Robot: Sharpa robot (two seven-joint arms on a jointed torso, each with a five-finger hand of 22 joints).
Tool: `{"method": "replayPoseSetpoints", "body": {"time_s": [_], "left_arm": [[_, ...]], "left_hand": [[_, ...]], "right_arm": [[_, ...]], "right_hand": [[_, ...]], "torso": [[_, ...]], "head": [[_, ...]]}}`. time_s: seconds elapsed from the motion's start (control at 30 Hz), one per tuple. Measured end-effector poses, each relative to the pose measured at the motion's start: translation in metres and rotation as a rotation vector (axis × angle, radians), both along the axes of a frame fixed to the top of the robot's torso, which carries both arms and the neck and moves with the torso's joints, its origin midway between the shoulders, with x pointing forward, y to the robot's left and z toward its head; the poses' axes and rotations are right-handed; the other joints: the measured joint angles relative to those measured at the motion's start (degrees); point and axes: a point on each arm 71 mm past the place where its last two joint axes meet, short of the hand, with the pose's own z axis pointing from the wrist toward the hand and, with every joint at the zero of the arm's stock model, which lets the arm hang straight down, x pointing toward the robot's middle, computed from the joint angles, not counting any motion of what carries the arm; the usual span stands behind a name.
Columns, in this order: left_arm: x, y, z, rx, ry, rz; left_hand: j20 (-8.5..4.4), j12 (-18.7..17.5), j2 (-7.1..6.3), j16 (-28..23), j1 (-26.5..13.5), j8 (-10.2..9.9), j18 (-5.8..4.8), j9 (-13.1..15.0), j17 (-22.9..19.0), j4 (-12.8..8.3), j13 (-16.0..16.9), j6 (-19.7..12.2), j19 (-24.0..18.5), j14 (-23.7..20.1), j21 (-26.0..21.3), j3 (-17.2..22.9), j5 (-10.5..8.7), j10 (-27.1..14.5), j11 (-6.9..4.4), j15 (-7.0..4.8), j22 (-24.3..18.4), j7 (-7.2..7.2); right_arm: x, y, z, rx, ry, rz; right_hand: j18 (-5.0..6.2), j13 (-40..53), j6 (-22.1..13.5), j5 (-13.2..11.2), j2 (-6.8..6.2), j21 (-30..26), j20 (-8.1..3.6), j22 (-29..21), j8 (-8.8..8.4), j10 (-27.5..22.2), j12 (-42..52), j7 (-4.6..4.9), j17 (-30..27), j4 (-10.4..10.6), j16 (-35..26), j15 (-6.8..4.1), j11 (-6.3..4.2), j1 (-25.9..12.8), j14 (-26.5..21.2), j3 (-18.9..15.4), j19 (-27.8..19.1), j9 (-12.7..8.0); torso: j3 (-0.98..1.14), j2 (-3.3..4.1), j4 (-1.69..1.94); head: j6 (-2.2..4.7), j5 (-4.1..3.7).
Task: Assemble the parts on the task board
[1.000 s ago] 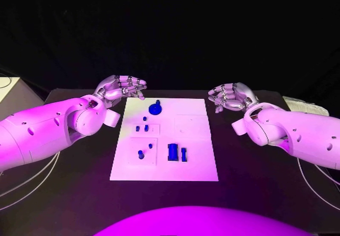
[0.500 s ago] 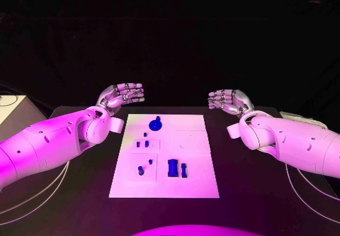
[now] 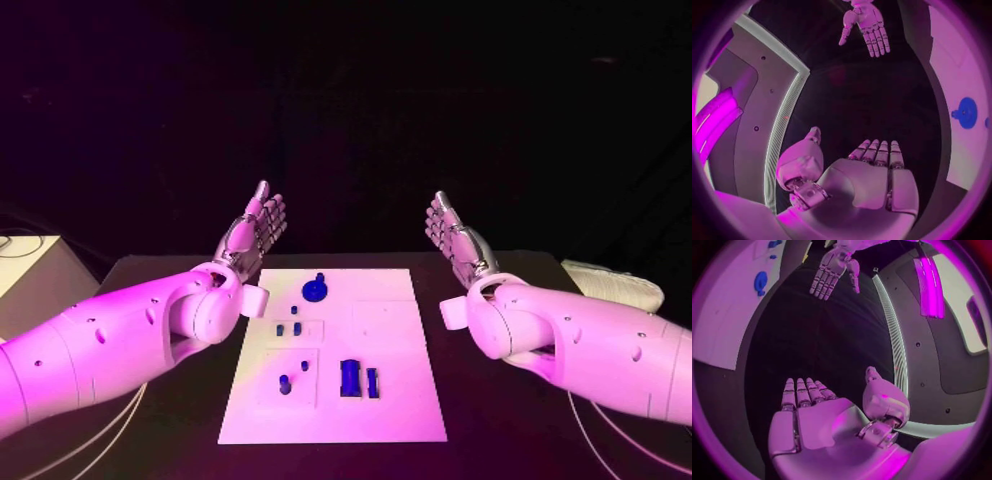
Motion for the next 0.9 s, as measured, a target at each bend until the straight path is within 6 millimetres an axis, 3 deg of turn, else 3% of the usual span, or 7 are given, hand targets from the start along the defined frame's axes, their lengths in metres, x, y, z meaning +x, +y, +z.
{"method": "replayPoseSetpoints", "body": {"time_s": [0.13,0.27,0.37,0.47,0.9], "left_arm": [[-0.017,-0.018,-0.004,-0.006,0.02,0.038],[-0.032,-0.03,-0.006,-0.003,0.04,0.089],[-0.041,-0.036,-0.007,0.005,0.054,0.134],[-0.047,-0.038,-0.008,0.013,0.065,0.173],[-0.052,-0.036,-0.009,0.041,0.083,0.273]], "left_hand": [[-0.7,-0.22,0.29,-0.5,-7.83,-0.37,0.0,-0.38,-0.37,-0.14,-0.1,-1.43,-1.47,-1.57,-0.46,-0.91,-0.21,-1.72,-0.51,-0.42,-0.26,-0.43],[-1.01,-0.27,0.45,-0.63,-12.11,-0.67,0.0,-0.56,-0.53,-0.17,-0.16,-2.16,-2.19,-2.21,-0.46,-1.4,-0.47,-2.63,-0.8,-0.58,-0.41,-0.67],[-1.14,-0.27,0.52,-0.86,-13.66,-0.67,0.0,-0.62,-0.58,-0.3,-0.19,-2.32,-2.33,-2.5,-0.72,-1.52,-0.47,-2.93,-0.73,-0.69,-0.44,-0.53],[-1.21,-0.27,0.65,-0.86,-15.89,-0.93,0.01,-0.7,-0.65,-0.3,-0.22,-2.94,-3.02,-3.11,-0.72,-2.0,-0.71,-3.64,-0.81,-0.7,-0.5,-0.71],[-1.2,-0.27,0.66,-0.86,-15.89,-0.93,0.01,-0.73,-0.7,-0.31,-0.23,-2.93,-3.01,-3.11,-0.72,-2.0,-0.7,-3.64,-0.81,-0.7,-0.52,-0.71]], "right_arm": [[-0.016,0.012,0.002,0.074,0.037,-0.036],[-0.024,0.015,0.003,0.11,0.064,-0.08],[-0.026,0.015,0.003,0.122,0.077,-0.107],[-0.026,0.014,0.002,0.125,0.083,-0.126],[-0.026,0.011,0.001,0.129,0.094,-0.162]], "right_hand": [[-0.88,-0.36,-1.54,-0.35,0.31,0.0,-0.61,-0.83,-0.42,-1.97,-0.26,-0.66,-0.74,-0.15,-0.45,-0.32,-0.42,-5.9,-1.93,-1.07,-1.83,-0.71],[-0.89,-0.51,-2.3,-0.66,0.49,-0.22,-0.78,-1.26,-0.75,-2.87,-0.3,-0.9,-1.13,-0.12,-0.85,-0.52,-0.66,-8.94,-2.75,-1.56,-2.76,-1.04],[-0.88,-0.63,-3.18,-0.9,0.56,-0.22,-0.93,-1.53,-0.96,-3.9,-0.47,-0.92,-1.36,-0.07,-0.88,-0.5,-0.72,-11.57,-3.75,-2.26,-3.73,-1.28],[-0.88,-0.66,-3.24,-0.91,0.58,-0.22,-0.93,-1.62,-0.97,-3.91,-0.47,-0.98,-1.44,-0.07,-0.88,-0.51,-0.73,-11.7,-3.76,-2.26,-3.73,-1.34],[-0.87,-0.66,-3.24,-0.91,0.64,-0.21,-0.93,-1.65,-0.96,-3.91,-0.47,-0.97,-1.47,-0.07,-0.88,-0.51,-0.73,-11.76,-3.76,-2.26,-3.73,-1.37]], "torso": [[0.37,-1.04,-0.15],[0.6,-1.69,-0.25],[0.68,-1.94,-0.29],[0.71,-2.06,-0.29],[0.76,-2.16,-0.3]], "head": [[2.29,-0.15],[3.57,-0.22],[3.93,-0.23],[4.05,-0.24],[4.1,-0.25]]}}
